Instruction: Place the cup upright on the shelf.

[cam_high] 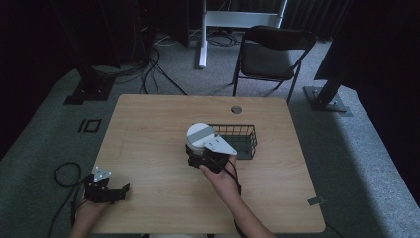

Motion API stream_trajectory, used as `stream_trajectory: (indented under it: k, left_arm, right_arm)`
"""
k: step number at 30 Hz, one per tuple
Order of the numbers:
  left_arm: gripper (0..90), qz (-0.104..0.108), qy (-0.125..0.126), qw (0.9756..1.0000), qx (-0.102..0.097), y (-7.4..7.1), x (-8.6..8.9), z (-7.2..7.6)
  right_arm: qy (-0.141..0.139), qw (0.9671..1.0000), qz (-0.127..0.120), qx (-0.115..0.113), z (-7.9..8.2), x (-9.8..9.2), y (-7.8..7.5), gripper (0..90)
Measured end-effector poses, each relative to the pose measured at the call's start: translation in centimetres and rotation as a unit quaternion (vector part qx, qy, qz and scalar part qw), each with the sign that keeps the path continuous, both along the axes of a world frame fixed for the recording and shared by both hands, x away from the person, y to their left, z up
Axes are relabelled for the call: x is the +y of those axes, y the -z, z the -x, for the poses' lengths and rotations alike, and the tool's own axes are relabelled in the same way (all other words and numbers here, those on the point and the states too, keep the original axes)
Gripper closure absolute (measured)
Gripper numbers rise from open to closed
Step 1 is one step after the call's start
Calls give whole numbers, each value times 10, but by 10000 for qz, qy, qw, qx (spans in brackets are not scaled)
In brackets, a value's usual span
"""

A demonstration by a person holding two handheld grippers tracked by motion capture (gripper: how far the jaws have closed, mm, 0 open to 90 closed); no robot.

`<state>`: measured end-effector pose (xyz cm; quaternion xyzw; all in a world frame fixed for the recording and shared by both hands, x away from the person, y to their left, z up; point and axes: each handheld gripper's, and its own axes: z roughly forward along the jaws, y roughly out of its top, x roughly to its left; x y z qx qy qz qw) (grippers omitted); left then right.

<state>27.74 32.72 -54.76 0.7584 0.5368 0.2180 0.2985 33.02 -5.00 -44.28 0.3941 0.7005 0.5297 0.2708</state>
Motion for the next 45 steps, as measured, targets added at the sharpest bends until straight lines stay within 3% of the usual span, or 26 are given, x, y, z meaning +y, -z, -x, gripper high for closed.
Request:
stream_trajectory:
  k: [16, 22, 31, 45]
  left_arm:
    - [5, -1, 0, 10000, -1, 0, 0, 0]
    - [6, 4, -4, 10000, 1, 0, 0, 0]
    - [6, 7, -3, 10000, 1, 0, 0, 0]
    - [6, 2, -1, 10000, 0, 0, 0, 0]
  right_arm:
    - [677, 9976, -49, -109, -32, -36, -14, 178]
    - [931, 9956, 59, -117, -42, -47, -13, 179]
    - [1260, 9919, 123, 109, -59, -61, -4, 181]
    - [1351, 9895, 237, 445, -76, -63, 15, 182]
